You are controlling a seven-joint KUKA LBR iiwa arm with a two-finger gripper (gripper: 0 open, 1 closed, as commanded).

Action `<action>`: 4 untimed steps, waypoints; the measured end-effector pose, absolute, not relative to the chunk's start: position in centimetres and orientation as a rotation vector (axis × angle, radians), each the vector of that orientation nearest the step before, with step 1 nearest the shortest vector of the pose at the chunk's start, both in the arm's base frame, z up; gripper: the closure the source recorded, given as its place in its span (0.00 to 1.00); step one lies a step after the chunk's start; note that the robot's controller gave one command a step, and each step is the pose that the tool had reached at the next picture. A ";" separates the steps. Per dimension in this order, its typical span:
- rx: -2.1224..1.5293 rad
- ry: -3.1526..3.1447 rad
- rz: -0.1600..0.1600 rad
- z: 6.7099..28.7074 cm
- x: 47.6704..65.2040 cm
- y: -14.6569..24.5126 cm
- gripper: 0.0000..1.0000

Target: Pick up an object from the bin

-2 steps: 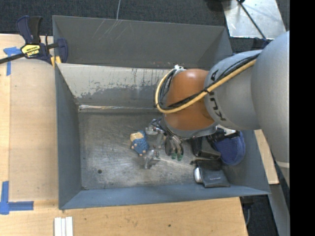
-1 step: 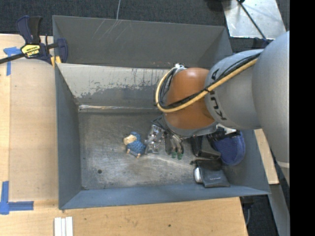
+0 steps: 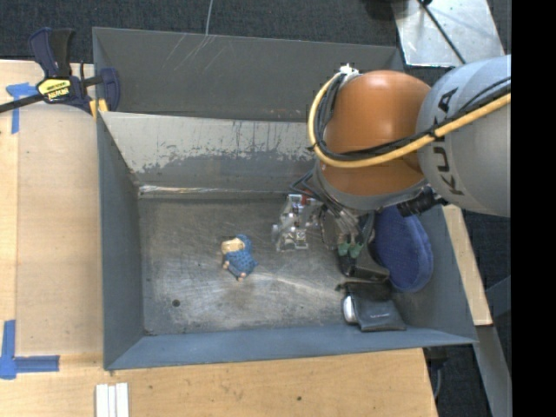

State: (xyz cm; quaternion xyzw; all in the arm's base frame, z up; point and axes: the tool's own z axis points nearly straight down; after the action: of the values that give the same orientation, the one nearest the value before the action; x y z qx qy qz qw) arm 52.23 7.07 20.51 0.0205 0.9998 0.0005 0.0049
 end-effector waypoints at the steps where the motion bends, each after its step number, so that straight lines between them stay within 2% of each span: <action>1: 0.208 3.135 0.001 19.0 49.6 10.4 1.00; 2: 0.270 3.126 0.002 19.2 50.9 12.1 1.00; 3: 0.119 3.131 0.004 25.2 52.7 14.6 1.00; 4: 0.549 3.098 -0.003 9.8 49.8 14.1 1.00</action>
Offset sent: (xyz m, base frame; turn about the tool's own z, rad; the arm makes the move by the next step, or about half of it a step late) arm -0.0265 0.0321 -0.0153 0.0944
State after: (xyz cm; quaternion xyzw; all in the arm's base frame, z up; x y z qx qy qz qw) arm 49.83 14.11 9.81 0.1744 0.9847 -0.0009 -0.0025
